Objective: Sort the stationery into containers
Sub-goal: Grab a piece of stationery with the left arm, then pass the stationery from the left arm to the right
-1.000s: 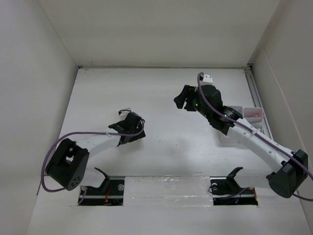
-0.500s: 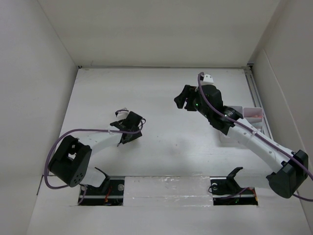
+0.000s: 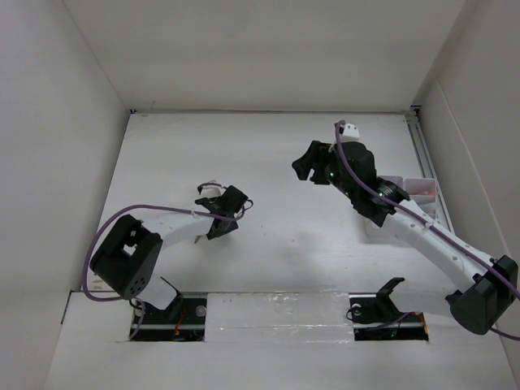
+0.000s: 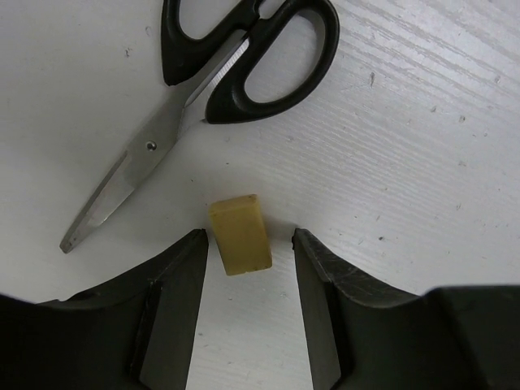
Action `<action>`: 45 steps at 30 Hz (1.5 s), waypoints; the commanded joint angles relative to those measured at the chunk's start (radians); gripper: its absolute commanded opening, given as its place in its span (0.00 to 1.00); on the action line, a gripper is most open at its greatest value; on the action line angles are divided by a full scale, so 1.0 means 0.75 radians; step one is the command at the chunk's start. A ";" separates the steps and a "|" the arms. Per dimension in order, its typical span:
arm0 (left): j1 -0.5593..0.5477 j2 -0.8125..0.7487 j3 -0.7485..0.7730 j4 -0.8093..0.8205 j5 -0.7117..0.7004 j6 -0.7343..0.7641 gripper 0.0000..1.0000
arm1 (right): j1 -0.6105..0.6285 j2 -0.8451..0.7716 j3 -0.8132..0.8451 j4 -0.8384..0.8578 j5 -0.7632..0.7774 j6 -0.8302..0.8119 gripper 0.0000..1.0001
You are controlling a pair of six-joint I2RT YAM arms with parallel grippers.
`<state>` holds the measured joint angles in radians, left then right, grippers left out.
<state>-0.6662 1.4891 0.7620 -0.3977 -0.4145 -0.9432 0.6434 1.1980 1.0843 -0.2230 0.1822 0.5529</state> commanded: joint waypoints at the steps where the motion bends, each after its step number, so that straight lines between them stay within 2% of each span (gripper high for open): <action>1: -0.005 0.050 -0.030 -0.104 0.064 -0.070 0.43 | -0.011 -0.035 -0.002 0.066 -0.028 -0.017 0.70; 6: -0.005 0.076 -0.030 -0.120 0.039 -0.094 0.39 | -0.011 -0.035 -0.002 0.066 -0.028 -0.017 0.70; 11: -0.005 0.103 -0.030 -0.132 0.027 -0.107 0.31 | -0.023 -0.047 -0.014 0.078 -0.040 -0.017 0.70; 16: -0.005 0.115 -0.030 -0.132 0.027 -0.107 0.17 | -0.023 -0.047 -0.014 0.078 -0.065 -0.017 0.70; 18: -0.005 0.115 -0.030 -0.118 0.027 -0.107 0.02 | -0.023 -0.047 -0.026 0.095 -0.110 -0.017 0.70; 19: -0.005 0.115 -0.030 -0.106 0.027 -0.107 0.00 | -0.023 -0.047 -0.026 0.115 -0.134 -0.017 0.70; 23: -0.005 0.058 -0.042 0.008 0.111 0.010 0.00 | -0.038 -0.047 -0.055 0.156 -0.239 -0.032 0.70; 26: -0.005 -0.071 -0.042 0.084 0.190 0.110 0.00 | -0.080 -0.059 -0.069 0.181 -0.300 -0.032 0.70; 31: -0.005 -0.438 -0.055 0.250 0.348 0.304 0.00 | -0.172 -0.102 -0.112 0.270 -0.502 -0.005 0.69; 35: -0.005 -0.662 -0.042 0.368 0.532 0.461 0.00 | -0.248 -0.147 -0.161 0.377 -0.745 0.013 0.69; 38: -0.005 -0.784 -0.055 0.477 0.697 0.491 0.00 | -0.265 -0.188 -0.202 0.487 -0.866 0.028 0.68; 41: -0.005 -0.803 0.000 0.489 0.806 0.517 0.00 | -0.265 -0.219 -0.235 0.545 -1.014 0.011 0.68; 45: -0.005 -0.875 0.054 0.501 0.927 0.536 0.00 | -0.265 -0.284 -0.317 0.763 -1.305 -0.015 0.68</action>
<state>-0.6666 0.8745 0.7464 -0.0845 0.1581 -0.5861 0.4454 1.0267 0.8726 0.1371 -0.5755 0.5636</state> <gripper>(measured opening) 0.199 0.681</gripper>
